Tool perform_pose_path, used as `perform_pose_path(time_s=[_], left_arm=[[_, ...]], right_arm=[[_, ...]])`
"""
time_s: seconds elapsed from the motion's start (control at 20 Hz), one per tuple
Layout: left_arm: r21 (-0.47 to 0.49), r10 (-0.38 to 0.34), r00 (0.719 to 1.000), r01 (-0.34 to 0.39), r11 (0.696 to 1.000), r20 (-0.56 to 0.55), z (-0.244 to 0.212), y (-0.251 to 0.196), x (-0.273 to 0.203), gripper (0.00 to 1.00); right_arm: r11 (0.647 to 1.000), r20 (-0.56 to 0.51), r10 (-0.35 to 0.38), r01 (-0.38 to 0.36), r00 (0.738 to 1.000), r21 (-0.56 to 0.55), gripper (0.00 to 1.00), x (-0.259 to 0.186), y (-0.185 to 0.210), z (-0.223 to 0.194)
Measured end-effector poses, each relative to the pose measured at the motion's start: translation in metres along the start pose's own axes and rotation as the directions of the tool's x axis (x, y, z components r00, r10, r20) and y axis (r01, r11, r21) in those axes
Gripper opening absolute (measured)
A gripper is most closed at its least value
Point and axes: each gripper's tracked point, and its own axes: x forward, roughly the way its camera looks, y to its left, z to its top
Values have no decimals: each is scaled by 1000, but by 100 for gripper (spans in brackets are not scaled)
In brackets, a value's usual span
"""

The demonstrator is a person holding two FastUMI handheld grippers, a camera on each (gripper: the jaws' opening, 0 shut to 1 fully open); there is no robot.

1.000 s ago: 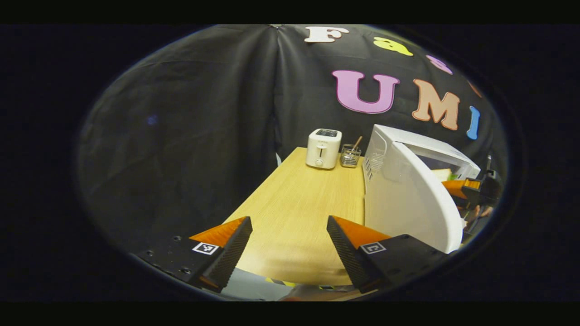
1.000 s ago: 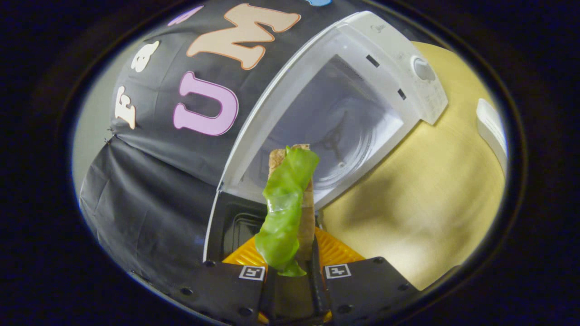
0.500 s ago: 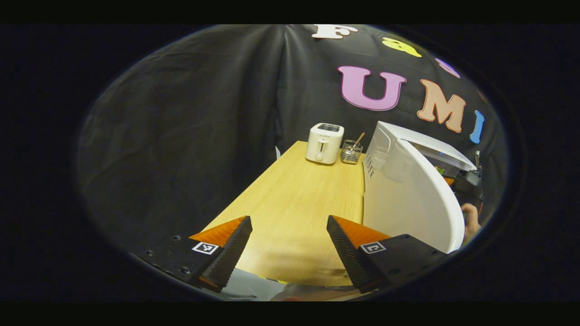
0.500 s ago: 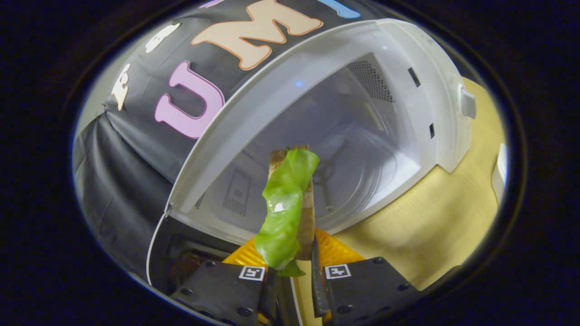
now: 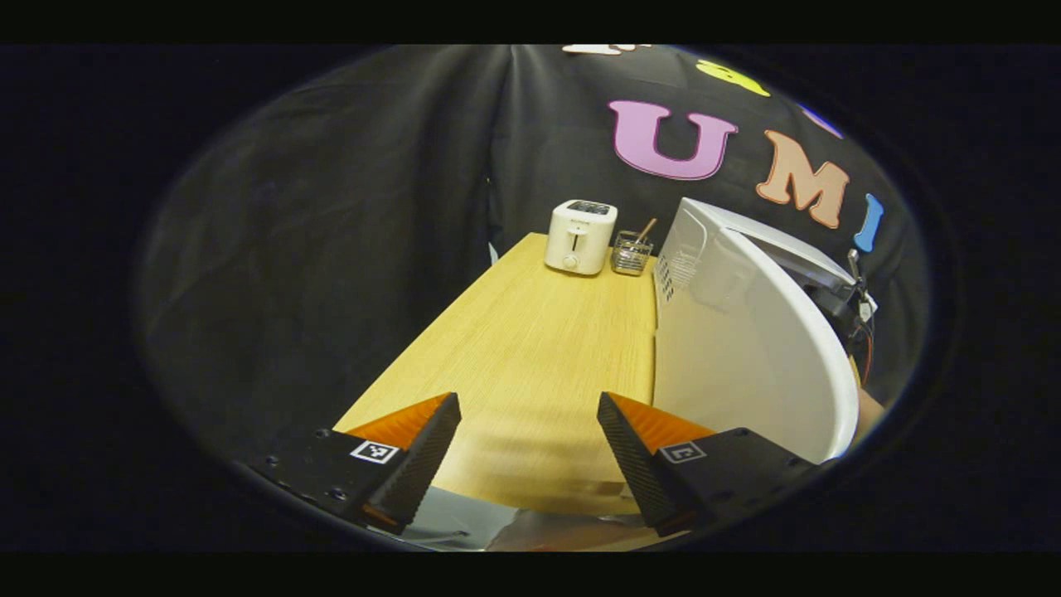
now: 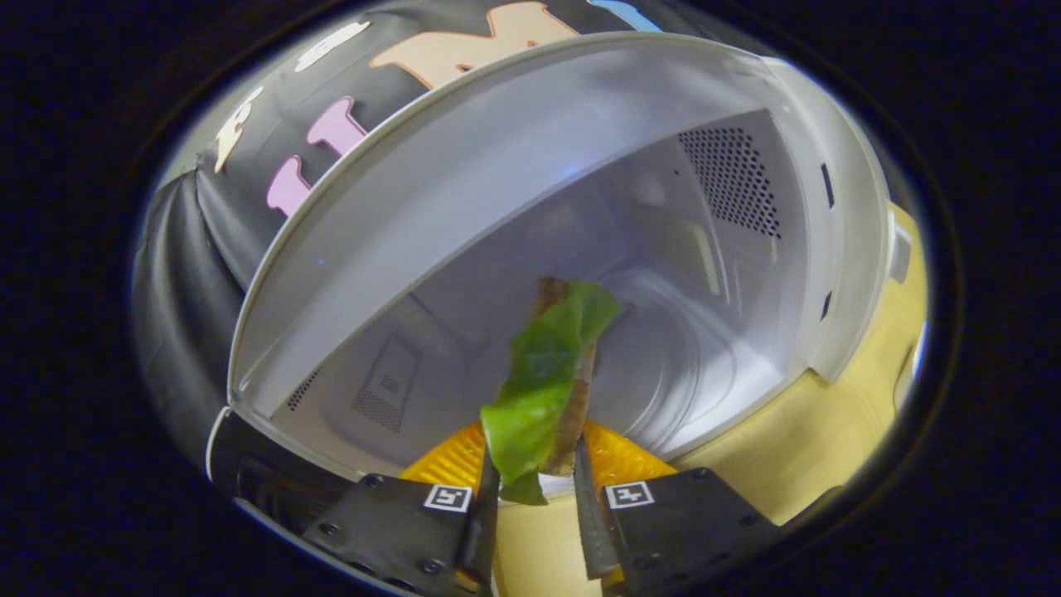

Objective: Open the microwave oven with the left hand, put the food in, and close the microwave oven.

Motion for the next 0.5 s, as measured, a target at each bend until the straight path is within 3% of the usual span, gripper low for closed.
perform_pose_path(time_s=[0.05,0.1,0.35,0.4,0.45,0.5], left_arm=[[7,-5,1000,5,1000,-7,-1,-2,1,98],[14,-10,1000,11,1000,-15,-3,-5,4,98],[61,-26,1000,27,998,-14,1,-11,7,98],[68,-28,1000,29,997,-11,2,-11,8,98],[71,-32,999,32,997,-8,3,-12,8,98],[71,-35,999,35,997,-7,3,-12,8,98]], right_arm=[[999,10,-37,37,999,-20,38,3,-8,1],[998,10,-59,59,998,-36,58,6,-14,3],[970,41,-179,183,983,-159,82,-1,-47,11],[967,52,-183,189,982,-172,100,-7,-48,14],[964,67,-181,191,981,-187,100,-13,-47,17],[961,77,-182,194,980,-195,91,-19,-47,21]])
